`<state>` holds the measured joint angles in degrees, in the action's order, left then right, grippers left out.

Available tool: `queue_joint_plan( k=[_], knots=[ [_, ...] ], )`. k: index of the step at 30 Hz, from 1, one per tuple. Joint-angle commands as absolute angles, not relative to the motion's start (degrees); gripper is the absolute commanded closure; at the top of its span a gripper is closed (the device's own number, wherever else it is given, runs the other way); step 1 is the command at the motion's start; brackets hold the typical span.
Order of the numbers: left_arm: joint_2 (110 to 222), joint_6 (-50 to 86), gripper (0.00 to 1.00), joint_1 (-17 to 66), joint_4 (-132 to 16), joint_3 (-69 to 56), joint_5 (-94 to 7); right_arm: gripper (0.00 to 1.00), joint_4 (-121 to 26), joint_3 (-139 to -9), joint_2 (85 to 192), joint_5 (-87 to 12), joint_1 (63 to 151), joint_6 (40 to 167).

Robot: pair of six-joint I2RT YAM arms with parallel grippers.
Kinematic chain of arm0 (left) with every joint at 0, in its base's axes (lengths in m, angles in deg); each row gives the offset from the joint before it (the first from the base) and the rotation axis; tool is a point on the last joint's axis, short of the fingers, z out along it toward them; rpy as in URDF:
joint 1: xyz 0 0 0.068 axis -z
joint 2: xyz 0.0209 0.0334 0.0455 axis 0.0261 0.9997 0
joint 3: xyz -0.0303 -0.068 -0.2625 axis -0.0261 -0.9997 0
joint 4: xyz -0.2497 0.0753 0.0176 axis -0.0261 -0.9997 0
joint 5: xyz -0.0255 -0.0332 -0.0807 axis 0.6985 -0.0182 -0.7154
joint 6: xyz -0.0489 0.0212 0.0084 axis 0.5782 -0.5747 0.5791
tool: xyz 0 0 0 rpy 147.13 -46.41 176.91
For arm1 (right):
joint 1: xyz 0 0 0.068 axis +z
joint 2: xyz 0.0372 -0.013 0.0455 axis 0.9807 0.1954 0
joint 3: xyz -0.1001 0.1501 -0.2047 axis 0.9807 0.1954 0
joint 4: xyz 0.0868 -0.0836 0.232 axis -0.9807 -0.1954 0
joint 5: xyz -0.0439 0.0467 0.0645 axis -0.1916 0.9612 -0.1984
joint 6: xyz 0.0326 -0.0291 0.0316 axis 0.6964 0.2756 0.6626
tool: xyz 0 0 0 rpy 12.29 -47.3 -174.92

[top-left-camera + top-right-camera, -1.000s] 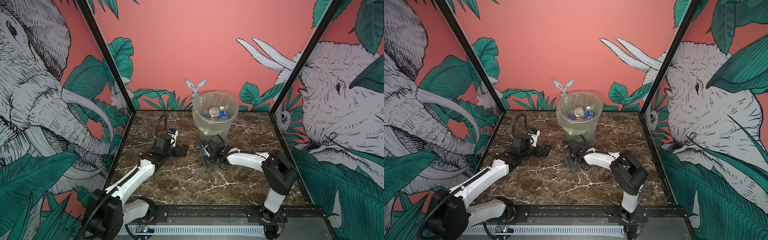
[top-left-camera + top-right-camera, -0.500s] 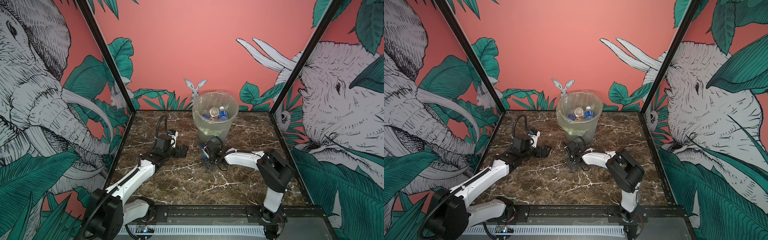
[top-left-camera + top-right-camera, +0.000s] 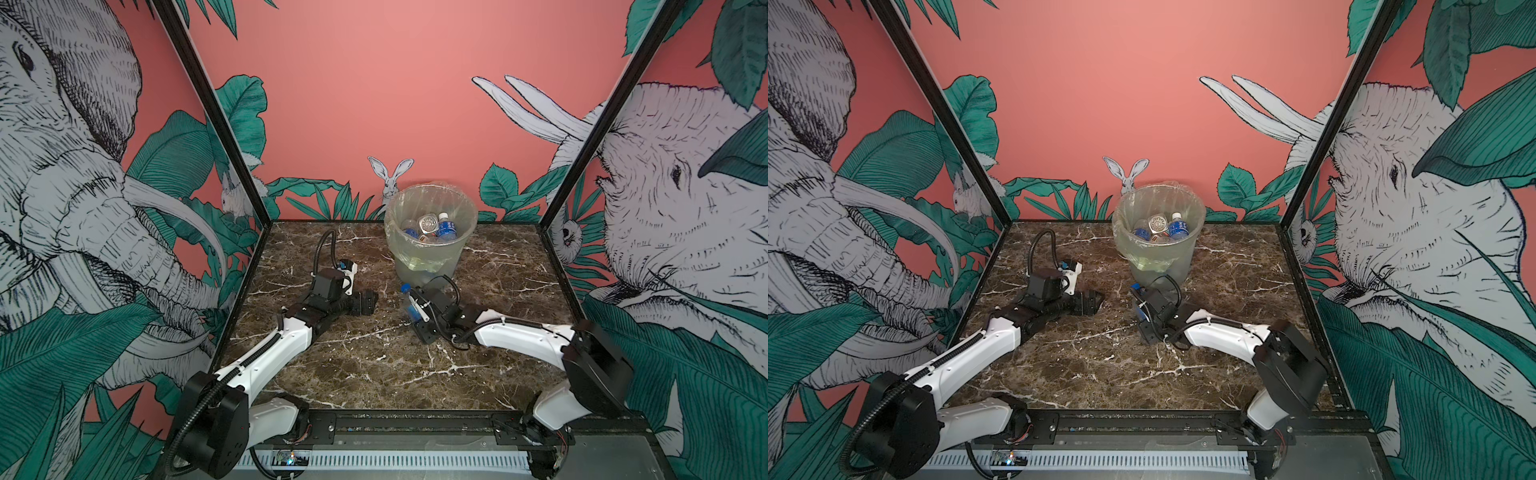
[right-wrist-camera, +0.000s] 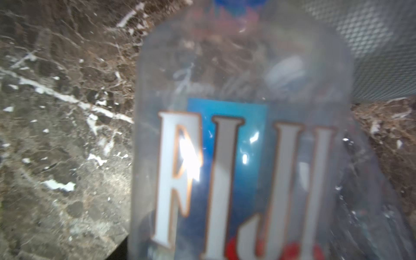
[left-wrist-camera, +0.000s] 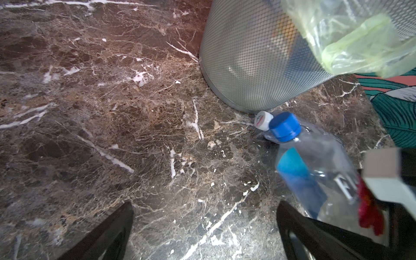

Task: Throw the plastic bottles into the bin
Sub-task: 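Lift the FIJI bottle with the right gripper up over the bin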

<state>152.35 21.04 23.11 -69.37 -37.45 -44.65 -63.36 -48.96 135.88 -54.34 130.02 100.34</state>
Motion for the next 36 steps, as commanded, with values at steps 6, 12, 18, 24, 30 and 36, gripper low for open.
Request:
queue_joint_plan(
  k=[6,12,18,24,30,36],
  knots=[
    [153.88,21.72,0.0,22.77,-67.46,-36.96,-46.27,0.35,-57.9,-40.77,120.35,-59.6,132.69,99.05],
    [155.05,21.95,0.0,22.81,-66.67,-36.54,-46.83,0.35,-59.05,-37.29,111.21,-62.86,134.16,99.36],
    [155.65,21.9,0.01,22.77,-66.39,-36.21,-47.03,0.35,-62.36,-37.05,102.96,-65.06,134.78,100.57],
    [155.32,21.74,0.0,22.84,-66.43,-36.39,-46.94,0.35,-66.88,-43.03,97.34,-67.74,134.8,100.68],
    [154.35,20.96,0.0,22.77,-67.17,-36.49,-46.59,0.36,-76.62,-60.79,104.55,-70.75,133.9,98.02],
    [153.22,19.53,0.0,22.77,-68.06,-36.55,-45.28,0.36,-74.78,-78.36,117.84,-61.01,122.68,93.52]
  ],
)
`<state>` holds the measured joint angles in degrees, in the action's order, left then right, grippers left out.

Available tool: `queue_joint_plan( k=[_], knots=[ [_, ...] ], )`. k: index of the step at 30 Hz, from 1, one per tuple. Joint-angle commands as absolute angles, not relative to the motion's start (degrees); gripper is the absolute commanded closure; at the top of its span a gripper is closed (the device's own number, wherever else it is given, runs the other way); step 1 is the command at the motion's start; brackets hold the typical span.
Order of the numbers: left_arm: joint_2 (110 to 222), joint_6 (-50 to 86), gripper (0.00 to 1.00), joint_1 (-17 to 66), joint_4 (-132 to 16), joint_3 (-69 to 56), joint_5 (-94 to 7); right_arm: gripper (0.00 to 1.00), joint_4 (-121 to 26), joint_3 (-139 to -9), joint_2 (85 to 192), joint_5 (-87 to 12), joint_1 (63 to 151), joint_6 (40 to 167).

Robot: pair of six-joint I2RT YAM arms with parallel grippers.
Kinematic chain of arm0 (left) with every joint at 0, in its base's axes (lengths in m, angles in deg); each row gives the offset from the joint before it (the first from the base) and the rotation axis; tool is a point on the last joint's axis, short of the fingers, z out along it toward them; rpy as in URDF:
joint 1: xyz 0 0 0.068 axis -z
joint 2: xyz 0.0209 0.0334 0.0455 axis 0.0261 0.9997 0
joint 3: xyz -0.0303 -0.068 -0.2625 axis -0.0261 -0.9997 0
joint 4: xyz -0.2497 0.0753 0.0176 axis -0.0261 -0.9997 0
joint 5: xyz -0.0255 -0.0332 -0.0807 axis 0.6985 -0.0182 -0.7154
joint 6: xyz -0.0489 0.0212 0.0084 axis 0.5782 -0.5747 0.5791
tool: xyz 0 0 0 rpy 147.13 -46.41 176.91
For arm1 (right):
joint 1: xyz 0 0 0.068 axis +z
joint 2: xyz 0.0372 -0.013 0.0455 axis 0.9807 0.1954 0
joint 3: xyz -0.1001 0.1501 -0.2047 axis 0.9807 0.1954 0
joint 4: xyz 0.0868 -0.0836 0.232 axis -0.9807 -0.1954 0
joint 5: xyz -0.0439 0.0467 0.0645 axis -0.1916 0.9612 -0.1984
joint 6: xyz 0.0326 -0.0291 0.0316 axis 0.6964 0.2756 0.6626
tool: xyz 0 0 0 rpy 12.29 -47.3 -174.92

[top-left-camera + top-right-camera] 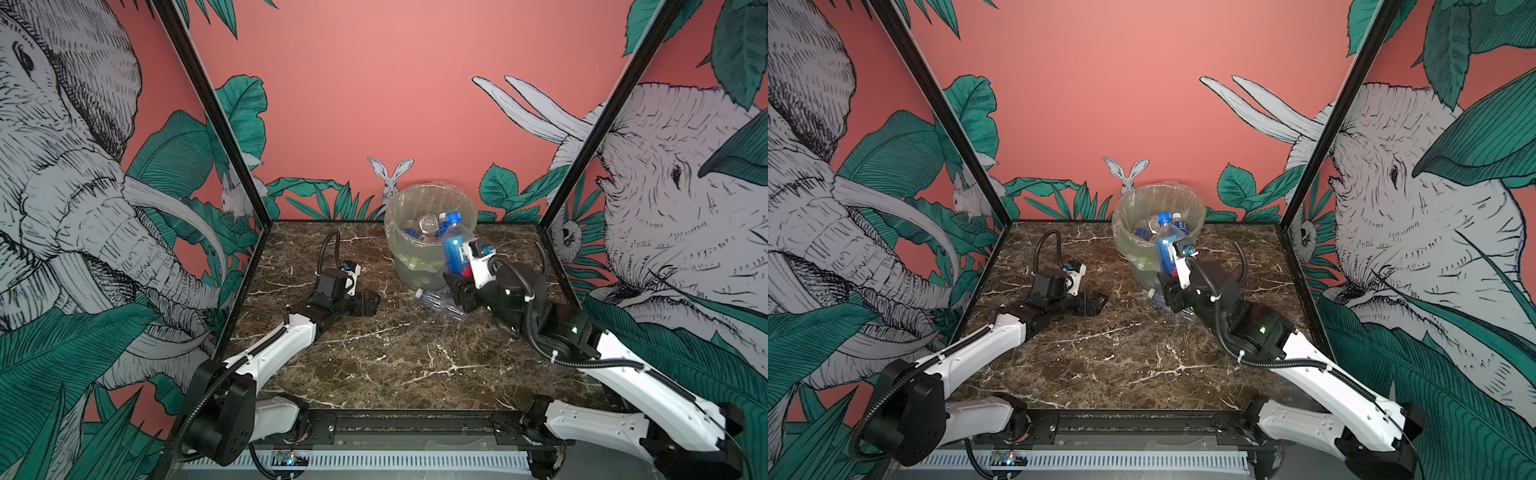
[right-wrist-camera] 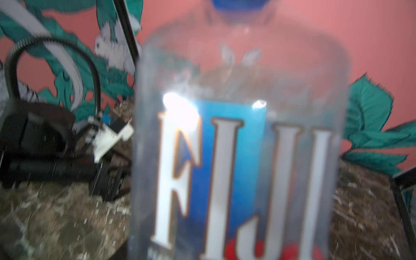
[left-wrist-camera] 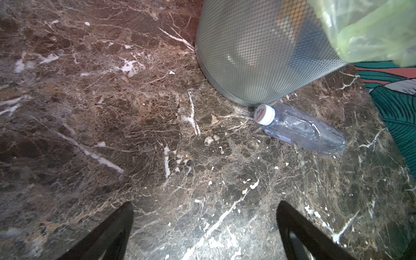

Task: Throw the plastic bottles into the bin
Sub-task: 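Lift the FIJI bottle with the right gripper up over the bin, then open the right gripper to drop the FIJI bottle into the bin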

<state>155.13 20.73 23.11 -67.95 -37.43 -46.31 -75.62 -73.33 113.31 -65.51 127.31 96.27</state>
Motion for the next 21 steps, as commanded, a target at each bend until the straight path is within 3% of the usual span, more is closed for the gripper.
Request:
queue_joint_plan(
  k=[1,4,5,7,9,12,21],
  knots=[
    [153.18,19.44,0.0,22.76,-68.06,-36.61,-45.07,0.35,-73.88,-81.51,121.24,-58.69,119.89,93.23],
    [153.39,19.67,0.0,22.79,-67.33,-37.24,-45.2,0.32,-73.63,-92.78,133.12,-53.57,114.05,92.91],
    [153.41,19.87,0.0,22.77,-67.12,-37.42,-45.36,0.26,-74.5,-96.8,137.16,-53.17,112.65,92.91],
    [153.33,20.08,0.0,22.77,-67.16,-37.61,-45.45,0.01,-77.37,-103.56,144.66,-56.54,110.64,93.86],
    [152.52,19.86,0.01,22.76,-67.98,-37.73,-45.21,0.01,-80.23,-107.62,148.44,-60.46,108.6,95.32],
    [150.46,19.72,0.0,22.77,-68.79,-38.44,-44.28,0.01,-79.14,-106.35,145.24,-65.18,107.38,97.02],
    [151.65,19.94,0.0,22.76,-68.47,-38.37,-45.43,0.01,-76.85,-93.49,130.46,-60.65,109.11,98.43]
  ],
)
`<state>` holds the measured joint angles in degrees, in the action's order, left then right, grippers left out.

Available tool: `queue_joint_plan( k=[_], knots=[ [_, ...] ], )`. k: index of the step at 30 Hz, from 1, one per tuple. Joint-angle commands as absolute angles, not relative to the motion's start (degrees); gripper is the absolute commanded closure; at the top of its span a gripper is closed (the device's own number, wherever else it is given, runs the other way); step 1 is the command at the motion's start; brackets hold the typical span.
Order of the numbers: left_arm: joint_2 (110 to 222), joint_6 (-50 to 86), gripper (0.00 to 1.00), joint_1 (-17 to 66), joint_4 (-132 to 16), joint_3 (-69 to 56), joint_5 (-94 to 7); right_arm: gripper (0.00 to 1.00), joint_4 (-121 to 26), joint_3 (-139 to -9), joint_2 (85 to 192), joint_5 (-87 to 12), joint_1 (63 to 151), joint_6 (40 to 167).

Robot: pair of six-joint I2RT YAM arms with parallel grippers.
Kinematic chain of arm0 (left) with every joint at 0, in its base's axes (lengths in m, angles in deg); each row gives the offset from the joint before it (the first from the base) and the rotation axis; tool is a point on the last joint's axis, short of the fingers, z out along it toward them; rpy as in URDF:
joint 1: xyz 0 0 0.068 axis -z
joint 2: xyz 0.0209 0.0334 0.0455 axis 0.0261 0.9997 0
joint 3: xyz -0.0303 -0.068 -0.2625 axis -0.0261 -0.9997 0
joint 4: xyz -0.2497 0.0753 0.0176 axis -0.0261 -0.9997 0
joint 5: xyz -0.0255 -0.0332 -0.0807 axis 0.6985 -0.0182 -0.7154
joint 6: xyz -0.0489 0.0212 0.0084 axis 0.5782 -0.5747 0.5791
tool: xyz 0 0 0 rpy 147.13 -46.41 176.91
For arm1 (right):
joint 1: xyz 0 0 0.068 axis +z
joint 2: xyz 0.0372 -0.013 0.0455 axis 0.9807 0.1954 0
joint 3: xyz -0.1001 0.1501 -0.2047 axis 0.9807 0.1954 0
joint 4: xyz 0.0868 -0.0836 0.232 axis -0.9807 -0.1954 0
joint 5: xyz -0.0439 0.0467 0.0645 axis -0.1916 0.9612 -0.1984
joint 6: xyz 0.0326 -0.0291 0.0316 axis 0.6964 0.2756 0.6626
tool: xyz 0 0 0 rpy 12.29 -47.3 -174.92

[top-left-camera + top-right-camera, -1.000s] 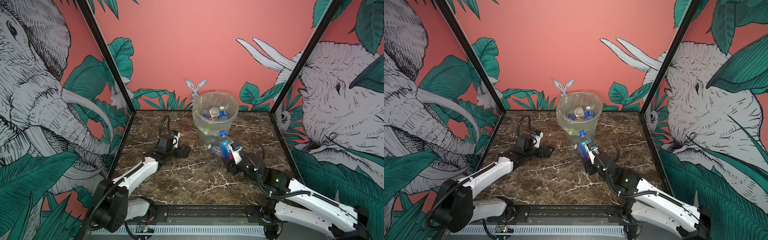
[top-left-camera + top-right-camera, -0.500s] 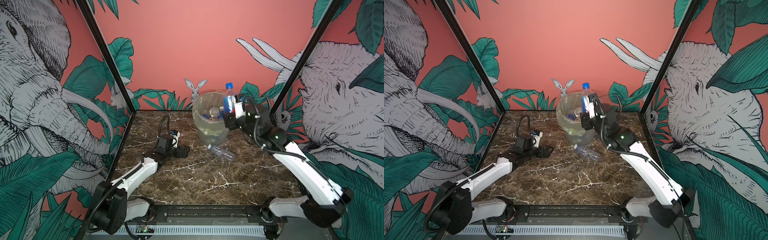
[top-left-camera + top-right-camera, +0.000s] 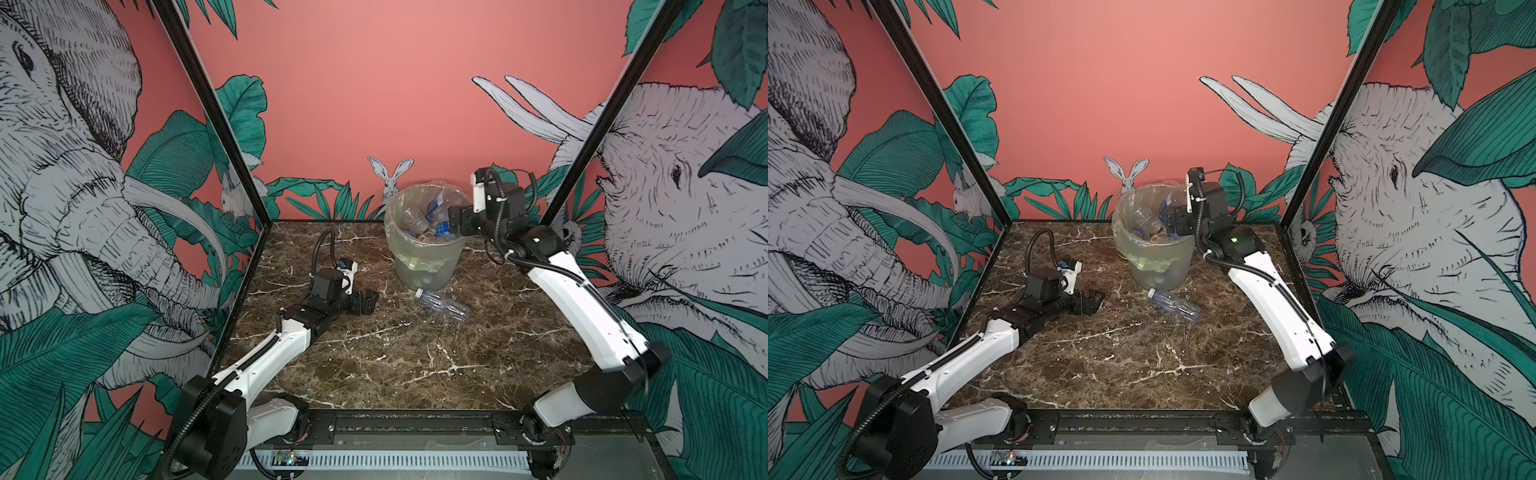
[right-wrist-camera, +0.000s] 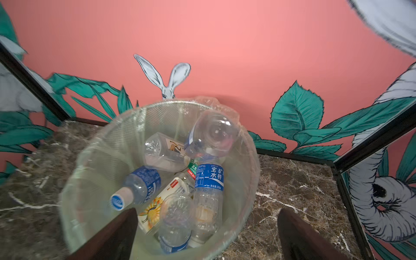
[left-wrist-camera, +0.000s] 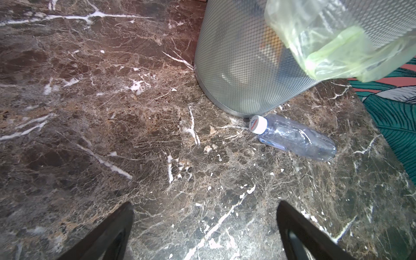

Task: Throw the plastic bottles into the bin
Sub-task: 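Open the right gripper to drop the FIJI bottle into the bin, then lower the right gripper onto the clear white-capped bottle and grasp it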

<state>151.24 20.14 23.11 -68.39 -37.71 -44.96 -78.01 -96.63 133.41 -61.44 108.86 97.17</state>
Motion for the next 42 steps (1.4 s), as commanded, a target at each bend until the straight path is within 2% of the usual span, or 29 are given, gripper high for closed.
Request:
queue_joint_plan(
  k=[1,12,19,28,42],
  knots=[
    [152.18,20.12,0.0,22.76,-68.24,-38.11,-45.84,0.01,-76.98,-91.46,129.55,-60.3,109.11,98.32],
    [154.02,19.88,0.0,22.81,-68.67,-35.03,-46.67,0.01,-77.77,-67.93,121.53,-53.37,109.38,97.89],
    [155.09,20.23,0.01,22.76,-68.41,-34.94,-46.94,0.02,-76.15,-56.31,122.04,-53.59,112.31,97.75],
    [155.72,20.27,0.01,22.81,-68.14,-35.08,-47.12,0.09,-70.6,-51.9,128.94,-54.68,114.41,97.42],
    [155.34,19.85,0.0,22.78,-68.41,-36.01,-46.59,0.18,-64.5,-52.91,140.02,-56.53,114.41,95.37]
  ],
)
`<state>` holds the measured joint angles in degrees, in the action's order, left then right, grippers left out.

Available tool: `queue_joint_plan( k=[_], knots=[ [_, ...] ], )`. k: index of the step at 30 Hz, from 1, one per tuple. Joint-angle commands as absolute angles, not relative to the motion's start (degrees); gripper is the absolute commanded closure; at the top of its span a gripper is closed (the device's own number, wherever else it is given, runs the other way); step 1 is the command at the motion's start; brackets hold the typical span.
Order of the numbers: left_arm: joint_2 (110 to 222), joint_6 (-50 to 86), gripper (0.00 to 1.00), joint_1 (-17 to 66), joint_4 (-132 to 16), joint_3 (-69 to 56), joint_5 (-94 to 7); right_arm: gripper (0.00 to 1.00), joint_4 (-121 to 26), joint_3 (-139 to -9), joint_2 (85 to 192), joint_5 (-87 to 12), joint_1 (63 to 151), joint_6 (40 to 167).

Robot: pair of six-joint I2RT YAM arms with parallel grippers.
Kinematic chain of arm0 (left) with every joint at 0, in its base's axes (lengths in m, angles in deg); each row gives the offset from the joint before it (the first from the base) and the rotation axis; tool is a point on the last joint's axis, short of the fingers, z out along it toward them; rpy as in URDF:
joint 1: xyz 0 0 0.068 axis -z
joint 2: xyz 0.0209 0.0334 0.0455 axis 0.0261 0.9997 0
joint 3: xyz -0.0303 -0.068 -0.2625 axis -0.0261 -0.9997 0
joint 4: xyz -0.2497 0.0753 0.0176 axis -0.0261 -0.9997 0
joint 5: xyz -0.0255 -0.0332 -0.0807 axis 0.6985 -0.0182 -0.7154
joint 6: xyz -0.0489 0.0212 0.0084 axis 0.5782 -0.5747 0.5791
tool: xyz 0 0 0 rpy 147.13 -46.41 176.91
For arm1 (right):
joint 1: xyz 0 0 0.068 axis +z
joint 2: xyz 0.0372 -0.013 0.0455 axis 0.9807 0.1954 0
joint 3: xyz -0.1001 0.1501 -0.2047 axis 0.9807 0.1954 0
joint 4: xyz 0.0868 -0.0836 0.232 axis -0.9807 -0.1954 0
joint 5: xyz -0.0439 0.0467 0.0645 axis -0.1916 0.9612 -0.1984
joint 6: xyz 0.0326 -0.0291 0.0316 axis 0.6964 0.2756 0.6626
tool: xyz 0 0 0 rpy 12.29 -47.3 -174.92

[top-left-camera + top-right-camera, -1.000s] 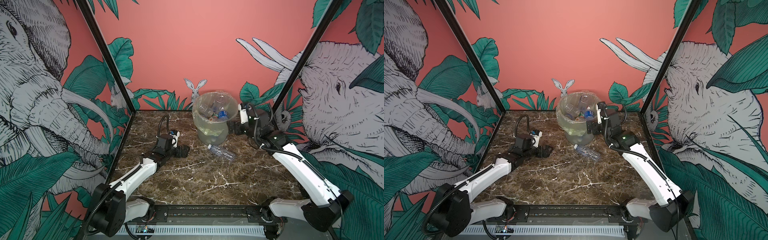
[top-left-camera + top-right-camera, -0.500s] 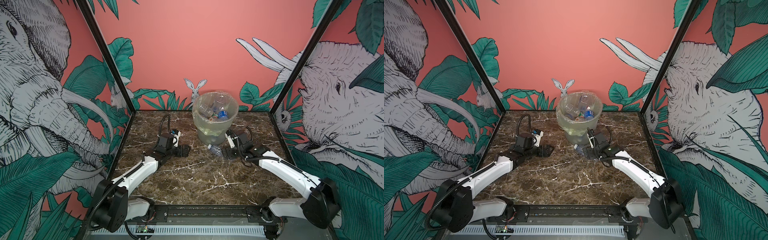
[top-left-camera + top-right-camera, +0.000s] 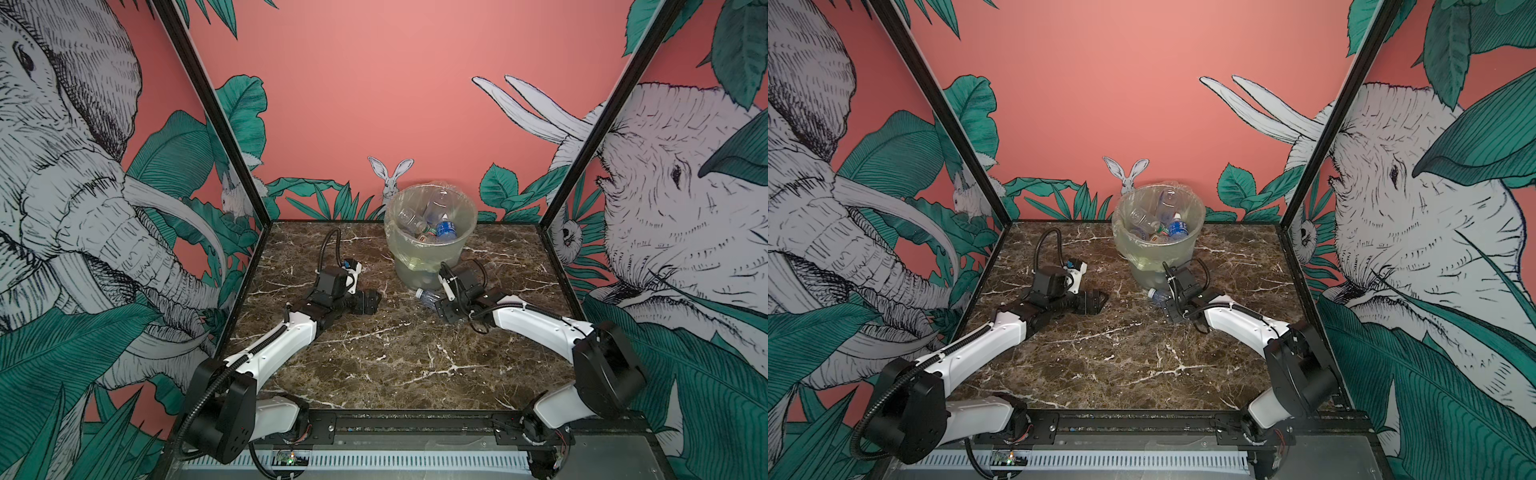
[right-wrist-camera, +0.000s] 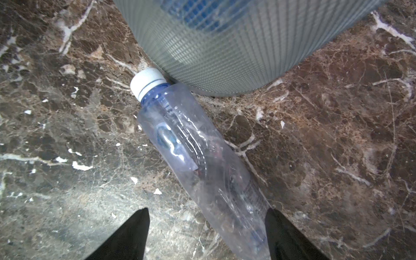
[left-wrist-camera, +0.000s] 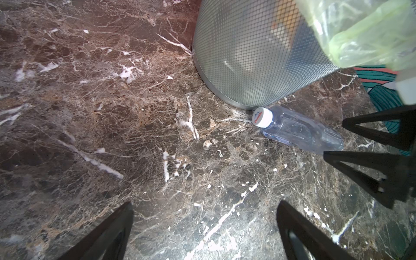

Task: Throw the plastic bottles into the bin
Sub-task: 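Lower the right gripper onto the clear white-capped bottle and grasp it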

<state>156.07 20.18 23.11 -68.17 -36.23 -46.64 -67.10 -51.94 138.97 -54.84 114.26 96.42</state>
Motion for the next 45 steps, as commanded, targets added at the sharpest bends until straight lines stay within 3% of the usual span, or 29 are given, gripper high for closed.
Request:
queue_joint_plan(
  k=[1,8,30,36,45],
  knots=[
    [155.34,19.96,0.0,22.77,-68.41,-35.99,-46.59,0.18,-64.26,-53.03,140.81,-56.8,114.41,95.11],
    [154.89,19.86,0.01,22.78,-68.41,-36.6,-45.94,0.14,-62.77,-53.54,145.23,-57.15,114.45,95.04],
    [154.63,20.22,0.0,22.76,-68.41,-36.96,-45.66,0.27,-63.47,-54.29,149.53,-52.06,117.84,95.86],
    [155.11,20.49,0.0,22.77,-68.1,-36.87,-46.58,0.47,-62.25,-49.93,143.12,-54.83,119.57,96.28],
    [156.51,20.78,0.0,22.77,-67.09,-36.34,-47.99,0.49,-60.01,-37.58,120.87,-60.07,123.31,99.2]
  ],
)
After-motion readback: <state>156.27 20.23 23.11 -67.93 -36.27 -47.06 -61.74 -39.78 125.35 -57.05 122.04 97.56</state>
